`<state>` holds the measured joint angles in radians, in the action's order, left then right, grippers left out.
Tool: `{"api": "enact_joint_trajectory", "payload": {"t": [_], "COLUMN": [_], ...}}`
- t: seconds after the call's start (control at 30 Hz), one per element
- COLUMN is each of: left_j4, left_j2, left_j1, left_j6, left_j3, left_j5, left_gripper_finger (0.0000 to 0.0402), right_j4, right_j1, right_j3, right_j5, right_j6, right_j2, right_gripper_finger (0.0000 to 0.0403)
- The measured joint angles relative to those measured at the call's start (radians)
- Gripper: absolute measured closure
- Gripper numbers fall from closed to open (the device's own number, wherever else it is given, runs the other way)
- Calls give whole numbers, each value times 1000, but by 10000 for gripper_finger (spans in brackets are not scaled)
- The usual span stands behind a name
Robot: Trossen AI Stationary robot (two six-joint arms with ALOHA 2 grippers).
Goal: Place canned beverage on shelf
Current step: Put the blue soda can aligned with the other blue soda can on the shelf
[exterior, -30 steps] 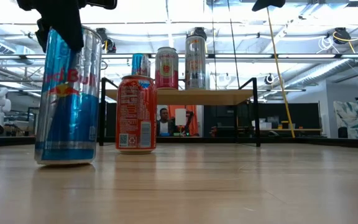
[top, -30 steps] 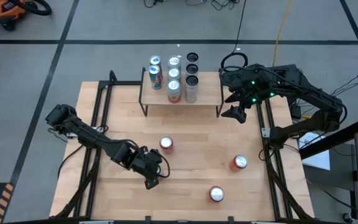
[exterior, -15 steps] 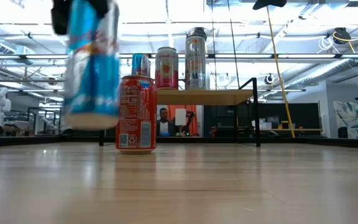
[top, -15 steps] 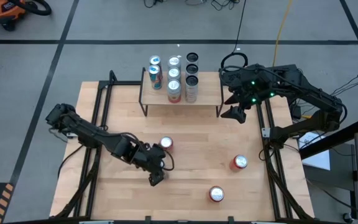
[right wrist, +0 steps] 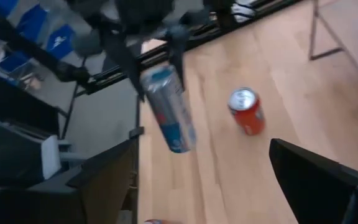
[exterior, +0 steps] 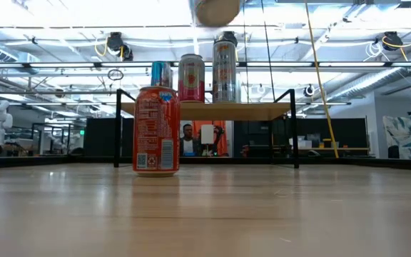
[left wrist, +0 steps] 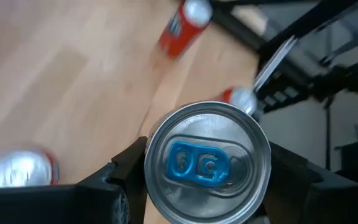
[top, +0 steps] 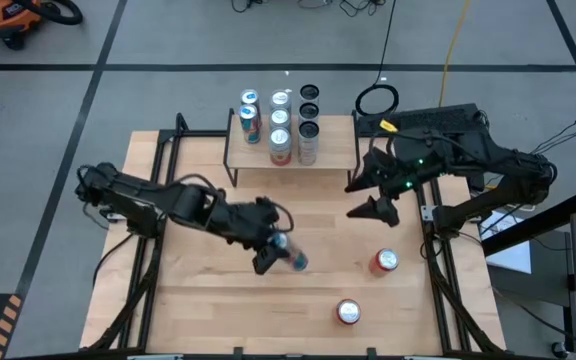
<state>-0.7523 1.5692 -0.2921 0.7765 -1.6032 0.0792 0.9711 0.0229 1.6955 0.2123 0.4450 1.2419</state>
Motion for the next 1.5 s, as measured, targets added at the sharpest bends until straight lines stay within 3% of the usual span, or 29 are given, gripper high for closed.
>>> {"api": "enact_joint_trajectory", "payload": {"t": [0.37,1.1,1.27,1.5], "left_j4": [3,65,67,66], "left_j2": [-1,-2,-2,-2], "left_j1": [87,116,116,116], "left_j6": [-182,-210,-227,-234], "left_j3": [-196,-224,-224,-224], "left_j5": [3,-51,-51,-51], "left_gripper_finger": [180,180,180,177], "right_j4": [-131,-233,-271,-269], "right_j1": [87,110,110,109], "right_j3": [0,0,0,0], "right_j5": [-6,7,23,21], "right_j6": [-15,-140,-174,-181], "right_j2": [75,245,259,259], "right_gripper_finger": [45,49,76,144]}}
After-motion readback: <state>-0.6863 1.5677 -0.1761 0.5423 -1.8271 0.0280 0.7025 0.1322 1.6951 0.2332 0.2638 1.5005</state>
